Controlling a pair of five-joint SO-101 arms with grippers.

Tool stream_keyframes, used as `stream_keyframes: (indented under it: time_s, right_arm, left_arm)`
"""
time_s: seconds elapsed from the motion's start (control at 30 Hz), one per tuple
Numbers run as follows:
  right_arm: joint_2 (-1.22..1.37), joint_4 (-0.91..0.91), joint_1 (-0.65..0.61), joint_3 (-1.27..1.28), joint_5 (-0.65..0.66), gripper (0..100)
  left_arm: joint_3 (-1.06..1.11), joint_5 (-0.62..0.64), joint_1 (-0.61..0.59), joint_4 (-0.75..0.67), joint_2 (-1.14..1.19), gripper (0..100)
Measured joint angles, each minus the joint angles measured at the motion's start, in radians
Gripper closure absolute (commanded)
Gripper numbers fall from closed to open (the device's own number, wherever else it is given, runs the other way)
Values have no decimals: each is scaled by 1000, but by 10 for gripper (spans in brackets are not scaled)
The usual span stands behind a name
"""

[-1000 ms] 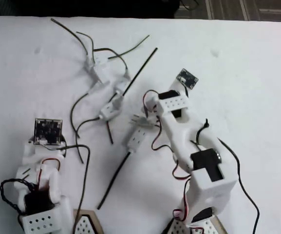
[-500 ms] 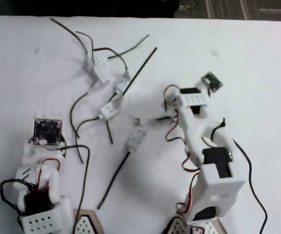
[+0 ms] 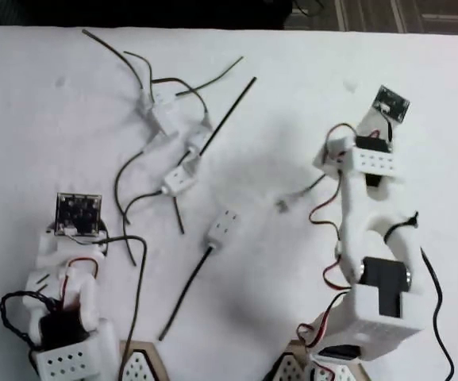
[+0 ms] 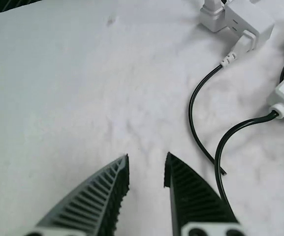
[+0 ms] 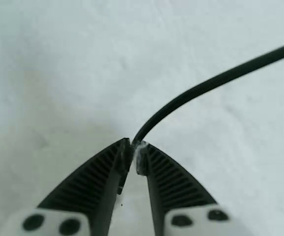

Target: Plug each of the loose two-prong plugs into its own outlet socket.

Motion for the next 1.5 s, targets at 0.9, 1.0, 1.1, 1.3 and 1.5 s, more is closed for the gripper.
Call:
stream_keyframes:
  time_s: [0.9, 1.0, 1.1, 1.3, 1.5]
  right_arm:
    - [-98, 229, -253, 0, 465, 786]
    - [-137, 302, -282, 0, 453, 786]
    - [-153, 365, -305, 0, 374, 786]
    - [-120, 396, -330, 49, 305, 786]
    - [2, 350, -290, 54, 302, 787]
  left_arm:
    - [0, -2, 9, 0, 0, 862]
    - [0, -2, 9, 0, 0, 862]
    - [0, -2, 9, 0, 0, 862]
    - [0, -2, 9, 0, 0, 862]
    - [0, -2, 9, 0, 0, 862]
